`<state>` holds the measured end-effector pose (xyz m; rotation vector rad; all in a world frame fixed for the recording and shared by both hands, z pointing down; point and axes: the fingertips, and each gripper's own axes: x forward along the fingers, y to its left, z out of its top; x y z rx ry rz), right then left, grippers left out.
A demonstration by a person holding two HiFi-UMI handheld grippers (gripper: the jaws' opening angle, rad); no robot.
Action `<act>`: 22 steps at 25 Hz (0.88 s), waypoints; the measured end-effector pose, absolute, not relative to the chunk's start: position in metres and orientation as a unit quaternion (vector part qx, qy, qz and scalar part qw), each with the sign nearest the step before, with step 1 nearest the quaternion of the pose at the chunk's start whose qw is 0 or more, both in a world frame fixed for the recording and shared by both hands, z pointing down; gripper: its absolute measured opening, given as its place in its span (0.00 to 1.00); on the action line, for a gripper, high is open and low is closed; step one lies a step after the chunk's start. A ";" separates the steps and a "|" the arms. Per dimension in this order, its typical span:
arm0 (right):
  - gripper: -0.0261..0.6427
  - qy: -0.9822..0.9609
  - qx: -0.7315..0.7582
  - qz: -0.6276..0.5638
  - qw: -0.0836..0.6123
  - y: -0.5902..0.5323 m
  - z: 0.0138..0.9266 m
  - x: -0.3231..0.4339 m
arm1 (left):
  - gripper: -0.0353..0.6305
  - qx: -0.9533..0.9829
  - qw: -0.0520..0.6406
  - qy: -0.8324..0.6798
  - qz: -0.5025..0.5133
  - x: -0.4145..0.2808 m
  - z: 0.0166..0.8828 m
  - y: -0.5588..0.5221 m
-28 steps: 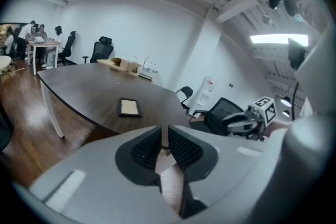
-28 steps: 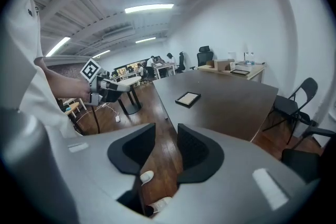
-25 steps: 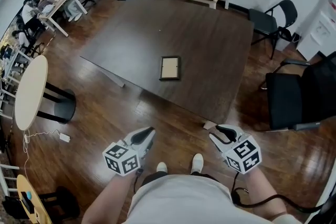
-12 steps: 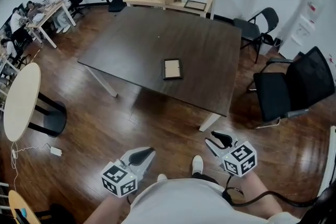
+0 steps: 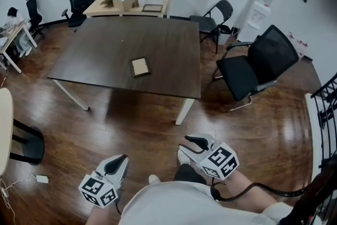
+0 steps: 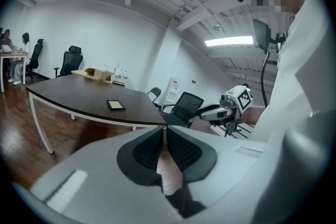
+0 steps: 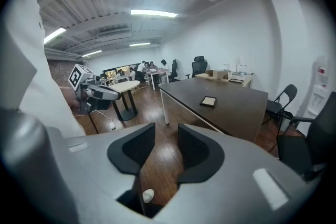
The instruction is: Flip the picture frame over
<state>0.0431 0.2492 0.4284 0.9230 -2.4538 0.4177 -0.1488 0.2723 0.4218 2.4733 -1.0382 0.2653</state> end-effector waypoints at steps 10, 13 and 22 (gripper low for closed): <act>0.25 -0.896 0.337 0.140 0.252 0.267 0.423 0.020 | 0.09 0.903 0.223 -0.358 0.087 -0.154 0.429 0.284; 0.24 -0.895 0.336 0.135 0.259 0.269 0.423 0.017 | 0.09 0.902 0.226 -0.356 0.088 -0.155 0.434 0.286; 0.24 -0.895 0.333 0.126 0.268 0.263 0.421 0.008 | 0.09 0.898 0.225 -0.365 0.092 -0.165 0.439 0.280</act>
